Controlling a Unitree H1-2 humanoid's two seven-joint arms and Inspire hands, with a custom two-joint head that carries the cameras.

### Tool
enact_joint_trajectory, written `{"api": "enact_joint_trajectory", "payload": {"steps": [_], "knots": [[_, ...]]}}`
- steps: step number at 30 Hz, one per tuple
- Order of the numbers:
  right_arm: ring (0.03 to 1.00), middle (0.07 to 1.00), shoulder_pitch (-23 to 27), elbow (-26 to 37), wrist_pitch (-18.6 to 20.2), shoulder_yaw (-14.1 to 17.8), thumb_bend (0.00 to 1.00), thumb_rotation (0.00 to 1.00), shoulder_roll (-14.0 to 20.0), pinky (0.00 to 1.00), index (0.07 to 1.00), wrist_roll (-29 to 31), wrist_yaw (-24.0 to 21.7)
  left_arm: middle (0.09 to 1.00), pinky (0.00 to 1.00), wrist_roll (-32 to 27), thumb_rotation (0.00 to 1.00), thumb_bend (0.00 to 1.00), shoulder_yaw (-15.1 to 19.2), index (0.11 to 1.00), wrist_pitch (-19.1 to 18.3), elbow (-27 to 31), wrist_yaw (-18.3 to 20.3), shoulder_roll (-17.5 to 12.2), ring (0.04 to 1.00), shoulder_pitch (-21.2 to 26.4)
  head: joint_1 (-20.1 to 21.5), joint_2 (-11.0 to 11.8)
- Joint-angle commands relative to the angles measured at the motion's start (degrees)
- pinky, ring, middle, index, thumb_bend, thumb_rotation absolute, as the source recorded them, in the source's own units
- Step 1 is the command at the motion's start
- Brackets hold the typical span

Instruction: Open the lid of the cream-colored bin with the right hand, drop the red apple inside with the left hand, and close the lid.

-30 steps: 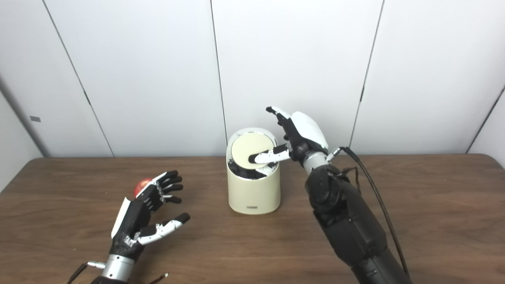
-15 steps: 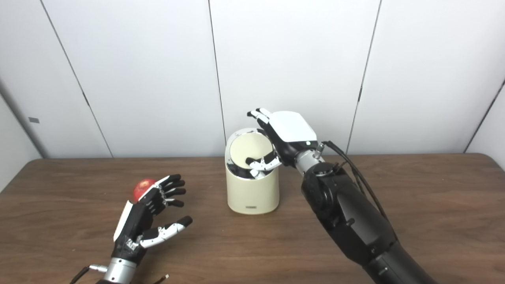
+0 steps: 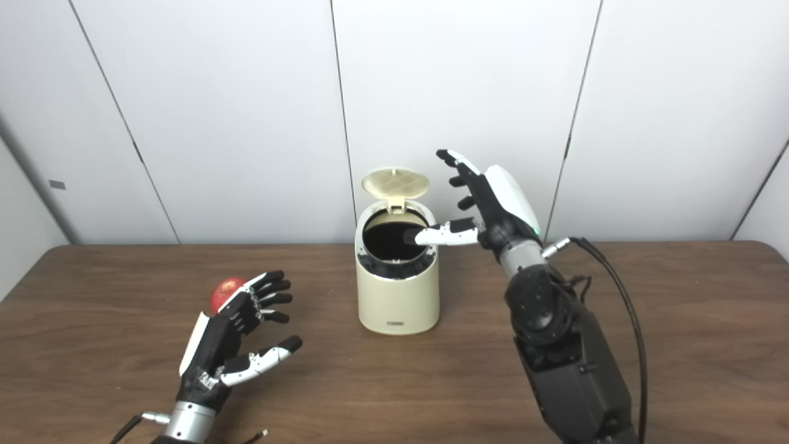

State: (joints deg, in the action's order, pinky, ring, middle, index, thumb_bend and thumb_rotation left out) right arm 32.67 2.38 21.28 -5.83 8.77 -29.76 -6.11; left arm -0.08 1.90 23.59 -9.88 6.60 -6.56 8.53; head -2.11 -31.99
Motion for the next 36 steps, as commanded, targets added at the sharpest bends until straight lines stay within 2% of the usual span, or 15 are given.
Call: {"api": "enact_joint_trajectory", "payload": {"steps": [1,7,12,15,20,23,24,26,29,30,32,33,35,36], "knots": [[0.856,0.910,-0.31,0.69,-3.34,2.18,0.87,0.34,0.14,0.70,0.909,2.44,2.91,0.799,0.63,-0.44,0.06,0.67,-0.62,0.839,1.55,-3.41,-0.44,0.98,0.753,-2.11,0.12,0.18],[0.822,0.886,-7.13,-0.11,-9.19,4.41,0.85,0.35,1.68,0.66,0.903,7.17,4.49,0.805,0.64,-0.44,0.05,0.67,-0.78,0.847,1.49,-3.76,-0.15,0.93,0.762,-1.97,0.11,0.30],[0.833,0.894,-10.85,0.75,-13.15,3.94,0.83,0.32,3.64,0.69,0.909,10.34,3.28,0.805,0.63,0.22,0.07,0.67,-0.77,0.845,1.65,-3.79,-0.61,1.14,0.764,-1.95,-0.02,0.42],[0.830,0.904,-12.73,0.89,-15.59,3.29,0.86,0.36,5.14,0.69,0.921,11.69,2.10,0.806,0.63,0.39,0.06,0.67,-0.69,0.846,1.62,-3.83,-0.87,1.29,0.764,-1.82,-0.13,0.46],[0.824,0.907,-15.27,1.52,-15.93,2.94,0.88,0.28,5.66,0.69,0.924,12.32,1.44,0.808,0.62,-0.46,0.04,0.66,-0.59,0.849,1.60,-3.92,-0.56,1.26,0.749,-1.66,-0.20,0.61],[0.825,0.909,-16.20,1.70,-15.80,2.79,0.88,0.28,5.49,0.69,0.925,12.36,1.53,0.809,0.60,-0.20,0.02,0.65,-0.41,0.847,1.95,-3.46,-0.83,1.12,0.737,-1.61,-0.39,0.79],[0.825,0.909,-16.52,1.83,-15.84,2.71,0.88,0.28,5.44,0.68,0.925,12.29,1.59,0.809,0.60,2.97,0.01,0.65,-0.13,0.846,2.51,-2.36,-3.25,1.06,0.734,-1.61,-0.39,0.79],[0.826,0.909,-16.97,2.11,-15.87,2.60,0.88,0.29,5.39,0.65,0.927,12.29,1.63,0.731,0.53,8.96,0.00,0.66,-0.02,0.772,3.19,-0.06,-8.72,0.54,0.649,-1.49,-0.39,0.79],[0.826,0.908,-17.44,1.66,-16.96,2.76,0.87,0.27,5.58,0.66,0.926,12.71,1.82,0.694,0.51,16.51,0.00,0.65,-0.43,0.732,3.32,3.87,-17.02,-1.66,0.626,-0.91,-2.71,1.02],[0.825,0.907,-17.55,1.50,-17.35,2.91,0.87,0.26,5.78,0.66,0.925,13.11,1.65,0.690,0.51,19.43,0.00,0.64,0.86,0.727,2.53,5.83,-18.13,-2.03,0.629,-0.82,-3.45,1.07],[0.829,0.912,-17.67,1.32,-17.76,3.10,0.87,0.26,6.16,0.66,0.927,13.68,1.33,0.758,0.56,23.23,0.04,0.68,2.50,0.768,0.10,8.61,-19.10,-2.34,0.711,-0.83,-4.35,1.21],[0.829,0.913,-17.65,1.11,-17.90,3.14,0.87,0.26,6.49,0.66,0.928,13.77,1.17,0.770,0.57,24.15,0.05,0.69,3.32,0.775,-1.79,9.98,-18.87,-2.75,0.725,-0.87,-5.08,1.33],[0.842,0.920,-17.62,0.76,-18.05,3.28,0.86,0.26,6.99,0.67,0.933,14.11,0.96,0.857,0.68,24.67,0.09,0.73,4.03,0.826,-3.74,11.09,-18.51,-3.29,0.835,-0.90,-6.15,1.47],[0.844,0.921,-17.62,0.79,-17.85,3.40,0.86,0.26,7.14,0.67,0.934,14.39,0.84,0.870,0.70,24.51,0.10,0.74,4.39,0.834,-4.05,11.02,-18.46,-3.63,0.852,-0.84,-6.61,1.48]]}}
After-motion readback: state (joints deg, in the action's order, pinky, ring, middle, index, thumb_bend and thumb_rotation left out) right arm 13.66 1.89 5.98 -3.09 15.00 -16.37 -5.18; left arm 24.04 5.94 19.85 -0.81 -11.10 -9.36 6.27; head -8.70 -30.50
